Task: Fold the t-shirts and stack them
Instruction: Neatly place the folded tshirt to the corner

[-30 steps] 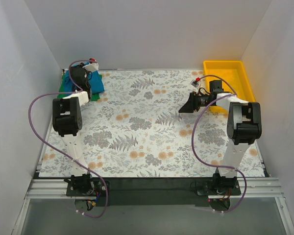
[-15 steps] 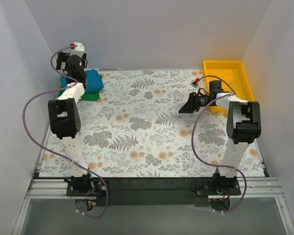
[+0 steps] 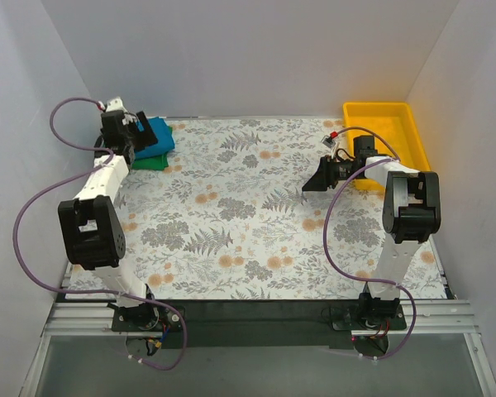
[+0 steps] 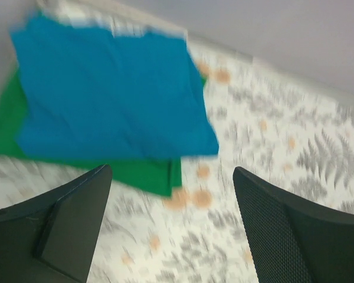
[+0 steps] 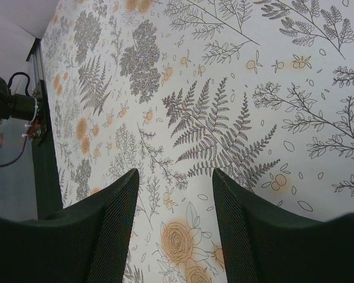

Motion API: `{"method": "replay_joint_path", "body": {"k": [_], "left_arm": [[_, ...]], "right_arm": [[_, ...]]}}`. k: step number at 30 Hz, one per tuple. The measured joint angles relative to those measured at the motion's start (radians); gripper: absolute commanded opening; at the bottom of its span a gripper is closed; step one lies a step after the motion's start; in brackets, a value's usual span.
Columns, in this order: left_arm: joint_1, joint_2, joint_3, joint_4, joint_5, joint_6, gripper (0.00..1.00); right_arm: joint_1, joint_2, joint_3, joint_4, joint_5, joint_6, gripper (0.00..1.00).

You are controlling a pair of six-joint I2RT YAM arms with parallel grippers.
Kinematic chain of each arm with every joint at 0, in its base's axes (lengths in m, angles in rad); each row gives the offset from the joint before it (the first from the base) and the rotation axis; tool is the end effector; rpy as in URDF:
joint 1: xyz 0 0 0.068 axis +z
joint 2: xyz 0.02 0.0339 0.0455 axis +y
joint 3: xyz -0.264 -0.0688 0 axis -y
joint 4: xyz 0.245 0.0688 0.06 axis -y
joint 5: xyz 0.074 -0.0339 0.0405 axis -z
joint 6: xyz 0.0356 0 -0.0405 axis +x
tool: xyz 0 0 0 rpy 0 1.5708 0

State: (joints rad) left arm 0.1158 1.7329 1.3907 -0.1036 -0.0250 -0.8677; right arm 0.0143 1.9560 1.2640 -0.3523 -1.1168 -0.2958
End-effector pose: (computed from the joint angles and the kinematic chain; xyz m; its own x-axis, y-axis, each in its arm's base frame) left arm 0.4095 0.0485 0.3011 -0.1717 -0.7877 -0.5916 -0.4159 0.6024 -0.6813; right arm 0.3907 0.0376 0.1705 -0.6935 -0.1378 -0.7072 -0.6899 0.4097 0.5968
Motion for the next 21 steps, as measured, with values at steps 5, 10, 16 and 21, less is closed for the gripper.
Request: {"method": "replay_joint_path", "body": {"k": [5, 10, 16, 21], "left_arm": [[0.028, 0.005, -0.157, -0.073, 0.051, -0.203, 0.77], [0.179, 0.043, -0.175, -0.033, 0.12, -0.416, 0.7], [0.26, 0.095, -0.16, 0.03, 0.122, -0.517, 0.68], [0.24, 0.165, -0.101, 0.037, 0.1, -0.554, 0.61]], "right_arm": [[0.0, 0.0, 0.003, -0.009, 0.0, -0.005, 0.6], [0.0, 0.0, 0.004, -0.013, 0.007, -0.014, 0.6], [0.0, 0.0, 0.004, -0.016, 0.012, -0.021, 0.6], [0.0, 0.0, 0.004, -0.016, 0.015, -0.023, 0.6]]}}
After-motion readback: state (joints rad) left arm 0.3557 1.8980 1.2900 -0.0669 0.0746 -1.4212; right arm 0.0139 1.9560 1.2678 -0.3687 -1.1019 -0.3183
